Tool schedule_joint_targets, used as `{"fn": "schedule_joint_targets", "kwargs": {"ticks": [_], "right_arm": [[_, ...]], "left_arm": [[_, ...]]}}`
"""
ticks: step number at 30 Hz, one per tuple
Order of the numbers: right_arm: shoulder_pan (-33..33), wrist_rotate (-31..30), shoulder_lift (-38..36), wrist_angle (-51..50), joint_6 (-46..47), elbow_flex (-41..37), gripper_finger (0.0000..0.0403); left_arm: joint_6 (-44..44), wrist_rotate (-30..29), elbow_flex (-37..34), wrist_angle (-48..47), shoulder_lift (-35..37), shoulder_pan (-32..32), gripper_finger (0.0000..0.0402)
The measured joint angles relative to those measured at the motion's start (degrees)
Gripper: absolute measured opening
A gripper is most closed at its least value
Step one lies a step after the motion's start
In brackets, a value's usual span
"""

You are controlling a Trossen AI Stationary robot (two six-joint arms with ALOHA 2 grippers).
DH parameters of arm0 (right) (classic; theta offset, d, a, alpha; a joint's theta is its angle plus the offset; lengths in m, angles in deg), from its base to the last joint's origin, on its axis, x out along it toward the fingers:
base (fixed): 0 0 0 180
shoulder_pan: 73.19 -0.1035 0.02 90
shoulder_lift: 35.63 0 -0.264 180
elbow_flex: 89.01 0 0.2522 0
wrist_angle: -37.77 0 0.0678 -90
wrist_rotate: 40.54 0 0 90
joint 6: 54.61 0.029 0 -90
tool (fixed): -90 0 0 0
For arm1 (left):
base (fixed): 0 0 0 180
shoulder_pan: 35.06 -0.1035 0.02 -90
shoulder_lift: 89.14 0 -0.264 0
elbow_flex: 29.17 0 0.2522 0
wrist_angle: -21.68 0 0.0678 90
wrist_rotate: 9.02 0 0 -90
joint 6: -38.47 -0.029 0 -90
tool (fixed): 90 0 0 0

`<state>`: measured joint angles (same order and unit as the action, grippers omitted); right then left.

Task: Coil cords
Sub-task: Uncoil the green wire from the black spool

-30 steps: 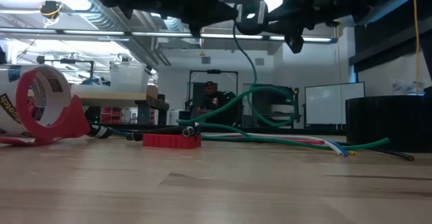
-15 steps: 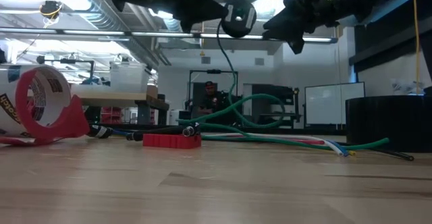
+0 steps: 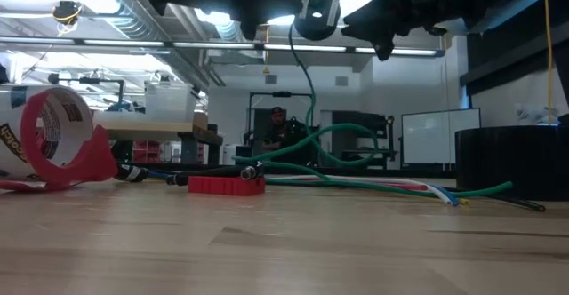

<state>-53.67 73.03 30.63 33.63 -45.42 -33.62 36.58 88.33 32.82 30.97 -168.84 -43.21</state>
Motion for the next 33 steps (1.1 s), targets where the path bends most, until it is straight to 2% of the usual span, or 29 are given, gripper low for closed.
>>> {"fn": "schedule_joint_targets", "kwargs": {"ticks": [11, 24, 28, 33], "right_arm": [[0.0, 0.7, 6.2, 6.6, -0.2, 0.0, 0.0112], [0.0, 3.9, 7.3, 13.3, -0.2, 0.0, 0.0109], [0.0, 7.4, 8.3, 14.7, -0.1, 0.0, 0.0081], [0.0, 7.4, 8.7, 14.3, -0.2, 0.0, 0.0015]], "left_arm": [[0.0, 0.1, 0.0, 0.3, 0.0, 0.0, 0.0], [-0.1, 1.2, 0.0, 0.5, 0.0, 0.0, 0.0], [-0.1, 2.1, 0.0, 1.8, 0.0, 0.0, 0.0], [-0.3, 2.2, 0.0, 3.1, 0.0, 0.0, 0.0]]}}
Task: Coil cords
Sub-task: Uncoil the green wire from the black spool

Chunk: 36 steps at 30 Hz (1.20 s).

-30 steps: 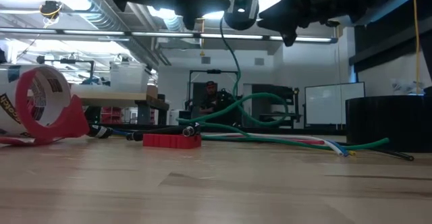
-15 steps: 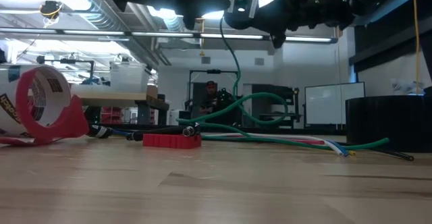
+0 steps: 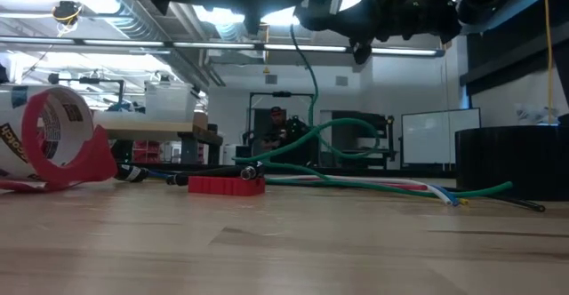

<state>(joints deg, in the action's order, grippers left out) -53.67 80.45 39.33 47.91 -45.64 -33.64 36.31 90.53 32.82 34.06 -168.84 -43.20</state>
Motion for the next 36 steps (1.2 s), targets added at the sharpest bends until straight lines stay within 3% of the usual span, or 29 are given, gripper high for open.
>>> {"fn": "schedule_joint_targets", "kwargs": {"ticks": [17, 29, 36], "right_arm": [[0.0, 0.1, 0.0, 0.7, -0.1, 0.0, 0.0009], [0.0, -0.9, -0.1, 4.1, 0.0, 0.0, 0.0098], [0.0, -0.9, -0.1, 5.2, -0.1, 0.0, 0.0118]], "left_arm": [[0.6, -0.1, 0.0, -0.1, 0.0, 0.0, 0.0], [0.4, 0.0, 0.0, -0.1, 0.0, 0.0, 0.0], [0.4, 0.0, 0.0, -0.1, 0.0, 0.0, 0.0]]}}
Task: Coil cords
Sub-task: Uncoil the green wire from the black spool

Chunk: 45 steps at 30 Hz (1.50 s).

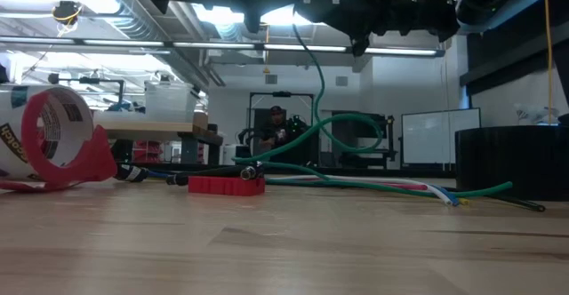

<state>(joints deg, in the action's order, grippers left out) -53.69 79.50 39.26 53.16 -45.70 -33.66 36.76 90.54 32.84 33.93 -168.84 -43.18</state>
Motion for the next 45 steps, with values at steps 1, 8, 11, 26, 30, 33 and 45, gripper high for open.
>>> {"fn": "schedule_joint_targets", "kwargs": {"ticks": [1, 8, 11, 26, 30, 33, 45], "right_arm": [[0.0, 0.0, 0.0, 0.2, 0.0, 0.0, 0.0119], [0.0, 1.7, 0.0, 1.4, 0.0, 0.0, 0.0117], [0.0, 2.6, 0.0, 1.4, 0.0, 0.0, 0.01], [0.0, 2.9, 0.0, 1.0, -0.2, 0.0, 0.0007], [0.0, 1.7, 0.0, 1.0, -0.2, 0.0, 0.0007], [0.0, 0.9, 0.0, 0.7, -0.2, 0.0, 0.0005], [0.0, 0.1, -0.1, 1.2, 0.2, 0.1, 0.0003]], "left_arm": [[0.0, 0.0, 0.0, 0.0, 0.0, 0.0, 0.0], [0.0, 0.0, 0.0, -0.2, 0.0, 0.0, 0.0], [0.0, 0.0, 0.0, -0.2, 0.0, 0.0, 0.0], [-0.1, 0.0, 0.0, 0.2, 0.0, 0.0, 0.0], [0.2, -0.3, 0.0, 0.1, 0.0, 0.0, 0.0], [0.3, -0.3, 0.0, -0.4, 0.0, 0.0, 0.0], [7.6, -0.3, 0.0, -7.5, 1.8, -1.5, 0.0066]]}}
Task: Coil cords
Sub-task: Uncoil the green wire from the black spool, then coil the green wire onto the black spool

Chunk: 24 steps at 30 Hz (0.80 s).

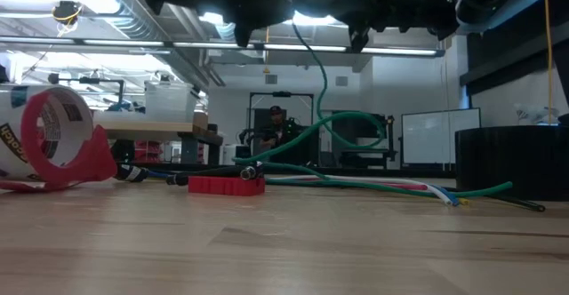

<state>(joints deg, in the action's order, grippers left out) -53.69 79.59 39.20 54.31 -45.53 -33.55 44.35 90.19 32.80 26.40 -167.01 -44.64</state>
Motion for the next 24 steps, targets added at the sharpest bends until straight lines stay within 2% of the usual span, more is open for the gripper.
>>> {"fn": "schedule_joint_targets", "kwargs": {"ticks": [4, 7, 12, 15, 22, 24], "right_arm": [[0.0, -3.5, 0.0, -0.4, 0.0, 0.0, 0.0002], [0.0, -5.6, 0.0, -0.4, -0.3, 0.0, 0.0002], [0.7, -9.7, -0.9, -1.2, -0.4, 0.0, 0.0002], [2.7, -11.5, -1.8, -3.9, -0.4, 0.6, 0.0002], [10.2, -11.5, -3.3, -13.8, 1.0, 5.3, 0.0001], [12.5, -9.4, -3.6, -16.2, 3.0, 6.8, 0.0001]], "left_arm": [[1.0, 0.1, 0.0, -1.5, 0.0, 0.1, 0.009], [0.6, -1.4, 0.0, -6.0, 0.2, -0.1, 0.0099], [0.4, -12.3, 0.0, -13.7, 0.3, -0.3, 0.0092], [0.1, -18.0, 0.0, -13.8, -0.4, -0.3, 0.0085], [-1.8, -18.7, 0.0, -13.1, -0.5, -0.2, 0.0079], [-1.8, -19.2, 0.0, -13.0, -0.5, -0.2, 0.0079]]}}
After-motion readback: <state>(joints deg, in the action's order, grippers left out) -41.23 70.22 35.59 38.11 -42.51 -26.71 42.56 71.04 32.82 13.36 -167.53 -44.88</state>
